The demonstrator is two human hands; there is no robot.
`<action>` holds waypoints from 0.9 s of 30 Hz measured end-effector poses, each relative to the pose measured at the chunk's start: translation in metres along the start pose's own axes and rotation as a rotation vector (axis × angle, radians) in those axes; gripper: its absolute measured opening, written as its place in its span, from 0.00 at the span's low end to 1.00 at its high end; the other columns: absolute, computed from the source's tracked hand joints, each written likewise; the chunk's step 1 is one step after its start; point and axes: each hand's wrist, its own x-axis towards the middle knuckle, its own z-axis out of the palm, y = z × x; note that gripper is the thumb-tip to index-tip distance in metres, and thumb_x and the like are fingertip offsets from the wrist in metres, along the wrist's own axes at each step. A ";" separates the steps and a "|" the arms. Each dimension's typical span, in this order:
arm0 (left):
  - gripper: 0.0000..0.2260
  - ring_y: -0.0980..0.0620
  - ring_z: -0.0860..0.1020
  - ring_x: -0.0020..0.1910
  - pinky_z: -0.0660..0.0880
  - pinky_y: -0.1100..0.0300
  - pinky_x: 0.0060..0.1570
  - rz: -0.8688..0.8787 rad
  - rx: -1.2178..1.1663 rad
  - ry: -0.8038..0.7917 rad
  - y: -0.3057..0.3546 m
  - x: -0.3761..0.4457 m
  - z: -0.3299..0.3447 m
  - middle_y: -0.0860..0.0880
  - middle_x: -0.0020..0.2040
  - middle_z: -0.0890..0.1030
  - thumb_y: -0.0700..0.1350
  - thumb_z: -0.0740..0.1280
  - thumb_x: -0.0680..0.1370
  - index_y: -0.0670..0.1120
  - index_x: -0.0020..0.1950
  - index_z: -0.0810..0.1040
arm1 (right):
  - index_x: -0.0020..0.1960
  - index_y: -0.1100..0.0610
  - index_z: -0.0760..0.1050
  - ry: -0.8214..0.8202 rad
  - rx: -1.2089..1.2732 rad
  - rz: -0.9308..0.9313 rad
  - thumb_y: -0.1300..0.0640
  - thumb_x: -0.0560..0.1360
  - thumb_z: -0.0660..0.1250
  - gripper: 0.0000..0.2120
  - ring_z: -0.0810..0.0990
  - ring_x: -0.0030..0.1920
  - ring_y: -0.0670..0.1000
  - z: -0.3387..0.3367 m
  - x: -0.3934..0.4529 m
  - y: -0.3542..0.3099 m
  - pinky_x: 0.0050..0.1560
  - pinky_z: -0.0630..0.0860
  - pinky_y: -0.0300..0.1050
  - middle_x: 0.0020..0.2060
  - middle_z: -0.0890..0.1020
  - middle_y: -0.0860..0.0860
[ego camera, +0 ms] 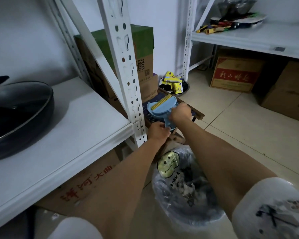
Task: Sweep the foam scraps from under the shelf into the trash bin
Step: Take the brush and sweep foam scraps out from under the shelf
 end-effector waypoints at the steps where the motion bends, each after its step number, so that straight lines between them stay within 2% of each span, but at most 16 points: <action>1: 0.06 0.36 0.82 0.52 0.78 0.40 0.59 0.020 0.002 -0.021 0.006 -0.009 -0.006 0.41 0.42 0.83 0.41 0.68 0.71 0.50 0.36 0.76 | 0.59 0.65 0.75 -0.002 0.068 0.025 0.60 0.77 0.64 0.13 0.80 0.58 0.60 -0.002 -0.001 -0.002 0.54 0.77 0.50 0.58 0.81 0.60; 3: 0.09 0.36 0.81 0.52 0.77 0.39 0.61 0.047 -0.015 -0.056 0.012 -0.023 -0.015 0.44 0.39 0.79 0.41 0.67 0.71 0.51 0.33 0.72 | 0.55 0.65 0.75 0.006 0.151 0.052 0.60 0.76 0.66 0.10 0.80 0.59 0.59 -0.006 -0.008 -0.009 0.57 0.77 0.50 0.57 0.81 0.60; 5: 0.14 0.43 0.79 0.50 0.75 0.41 0.62 0.046 -0.026 -0.067 0.017 -0.038 -0.026 0.45 0.43 0.77 0.39 0.66 0.75 0.54 0.34 0.69 | 0.54 0.65 0.75 0.040 0.226 0.077 0.61 0.76 0.67 0.10 0.81 0.58 0.59 -0.011 -0.018 -0.016 0.59 0.78 0.52 0.56 0.82 0.60; 7: 0.13 0.47 0.77 0.51 0.75 0.40 0.64 0.052 -0.019 -0.075 0.016 -0.048 -0.035 0.45 0.48 0.75 0.41 0.66 0.76 0.56 0.37 0.69 | 0.55 0.66 0.76 0.066 0.335 0.088 0.61 0.74 0.68 0.12 0.83 0.54 0.60 -0.011 -0.024 -0.021 0.56 0.80 0.55 0.53 0.83 0.62; 9: 0.05 0.45 0.78 0.57 0.75 0.41 0.64 0.036 -0.010 -0.086 0.017 -0.061 -0.045 0.46 0.54 0.78 0.43 0.67 0.76 0.53 0.47 0.75 | 0.53 0.65 0.77 0.089 0.362 0.080 0.59 0.74 0.67 0.11 0.84 0.50 0.61 -0.011 -0.033 -0.023 0.52 0.82 0.56 0.48 0.84 0.63; 11: 0.14 0.45 0.77 0.62 0.74 0.44 0.66 0.025 0.012 -0.069 0.018 -0.079 -0.057 0.44 0.62 0.78 0.45 0.67 0.76 0.47 0.62 0.75 | 0.52 0.64 0.78 0.117 0.325 0.074 0.57 0.76 0.66 0.11 0.85 0.48 0.61 -0.011 -0.043 -0.020 0.50 0.82 0.56 0.46 0.85 0.62; 13: 0.17 0.45 0.77 0.62 0.74 0.47 0.66 0.037 0.037 -0.045 0.022 -0.099 -0.071 0.44 0.65 0.77 0.45 0.67 0.77 0.45 0.66 0.73 | 0.52 0.64 0.79 0.144 0.307 0.067 0.57 0.76 0.66 0.11 0.85 0.47 0.60 -0.017 -0.062 -0.019 0.49 0.82 0.57 0.45 0.85 0.62; 15: 0.16 0.45 0.77 0.62 0.74 0.54 0.62 0.045 0.081 -0.022 0.022 -0.122 -0.087 0.44 0.64 0.78 0.44 0.66 0.78 0.44 0.66 0.73 | 0.52 0.64 0.79 0.147 0.261 0.062 0.57 0.76 0.66 0.11 0.85 0.48 0.60 -0.028 -0.089 -0.021 0.49 0.82 0.56 0.46 0.85 0.62; 18: 0.16 0.44 0.78 0.61 0.75 0.51 0.61 0.049 0.162 0.005 0.020 -0.155 -0.111 0.43 0.64 0.78 0.43 0.64 0.79 0.43 0.66 0.74 | 0.55 0.65 0.78 0.147 0.174 0.045 0.57 0.77 0.64 0.12 0.83 0.52 0.60 -0.046 -0.130 -0.024 0.51 0.81 0.51 0.50 0.84 0.62; 20: 0.15 0.43 0.78 0.60 0.76 0.52 0.59 0.060 0.194 0.022 0.017 -0.179 -0.128 0.42 0.63 0.79 0.42 0.63 0.79 0.41 0.66 0.74 | 0.55 0.66 0.78 0.152 0.112 0.014 0.58 0.78 0.63 0.13 0.82 0.53 0.61 -0.057 -0.156 -0.023 0.47 0.77 0.48 0.51 0.83 0.63; 22: 0.14 0.44 0.78 0.59 0.74 0.58 0.54 0.068 0.214 0.055 0.013 -0.203 -0.144 0.42 0.62 0.79 0.41 0.64 0.79 0.40 0.65 0.75 | 0.54 0.67 0.78 0.148 0.047 -0.008 0.59 0.78 0.62 0.12 0.82 0.53 0.62 -0.063 -0.182 -0.023 0.46 0.76 0.48 0.51 0.83 0.64; 25: 0.12 0.43 0.78 0.59 0.73 0.58 0.57 0.067 0.231 0.116 0.002 -0.235 -0.168 0.40 0.59 0.80 0.41 0.65 0.78 0.38 0.61 0.77 | 0.53 0.67 0.78 0.090 -0.068 -0.061 0.58 0.79 0.62 0.12 0.81 0.52 0.62 -0.065 -0.220 -0.025 0.48 0.77 0.49 0.50 0.83 0.63; 27: 0.11 0.45 0.78 0.56 0.74 0.62 0.52 0.042 0.195 0.148 -0.008 -0.259 -0.185 0.40 0.57 0.80 0.39 0.66 0.78 0.37 0.59 0.77 | 0.51 0.68 0.78 0.035 -0.090 -0.110 0.59 0.77 0.63 0.12 0.81 0.51 0.62 -0.060 -0.246 -0.028 0.49 0.77 0.50 0.49 0.83 0.63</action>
